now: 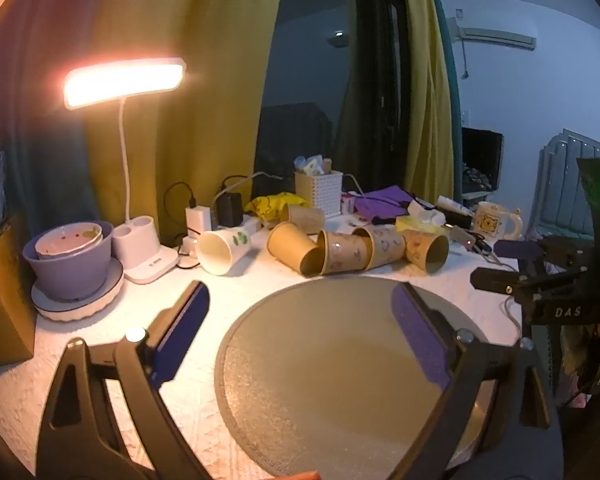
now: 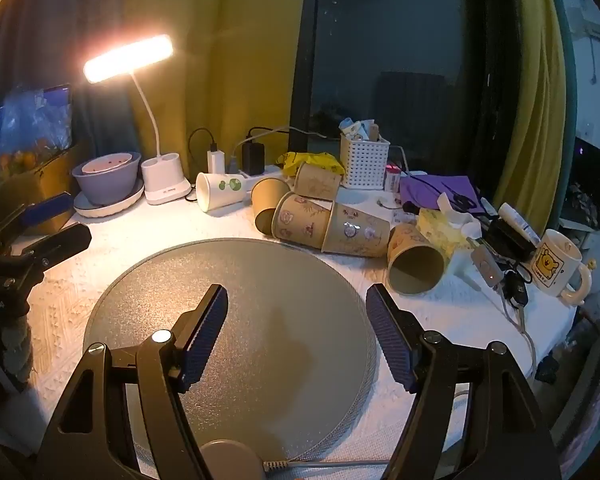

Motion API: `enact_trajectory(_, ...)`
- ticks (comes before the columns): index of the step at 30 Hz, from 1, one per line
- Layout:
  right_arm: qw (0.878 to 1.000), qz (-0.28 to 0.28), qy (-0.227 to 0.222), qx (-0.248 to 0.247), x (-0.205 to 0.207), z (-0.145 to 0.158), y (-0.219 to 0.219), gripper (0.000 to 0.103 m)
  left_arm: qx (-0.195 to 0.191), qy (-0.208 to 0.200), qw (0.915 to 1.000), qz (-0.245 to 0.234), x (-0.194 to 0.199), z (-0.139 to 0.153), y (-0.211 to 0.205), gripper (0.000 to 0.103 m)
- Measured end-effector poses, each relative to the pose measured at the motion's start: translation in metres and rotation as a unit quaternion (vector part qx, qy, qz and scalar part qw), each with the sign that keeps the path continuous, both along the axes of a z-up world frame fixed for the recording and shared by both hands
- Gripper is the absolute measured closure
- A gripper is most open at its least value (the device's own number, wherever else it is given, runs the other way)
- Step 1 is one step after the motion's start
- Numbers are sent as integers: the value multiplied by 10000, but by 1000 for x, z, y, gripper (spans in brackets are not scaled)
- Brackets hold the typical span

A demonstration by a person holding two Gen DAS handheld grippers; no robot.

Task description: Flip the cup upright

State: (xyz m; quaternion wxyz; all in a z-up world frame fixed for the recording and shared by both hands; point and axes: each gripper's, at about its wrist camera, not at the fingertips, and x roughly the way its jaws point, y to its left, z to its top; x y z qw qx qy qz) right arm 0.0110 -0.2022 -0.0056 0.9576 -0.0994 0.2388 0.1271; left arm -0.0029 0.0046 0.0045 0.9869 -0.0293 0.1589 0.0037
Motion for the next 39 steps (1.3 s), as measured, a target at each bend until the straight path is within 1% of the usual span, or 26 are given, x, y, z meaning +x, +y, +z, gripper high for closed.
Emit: enact_trajectory(39, 10000, -27, -22, 1, -1, 1, -1, 28, 29, -7, 10000, 39, -2, 0, -4, 10)
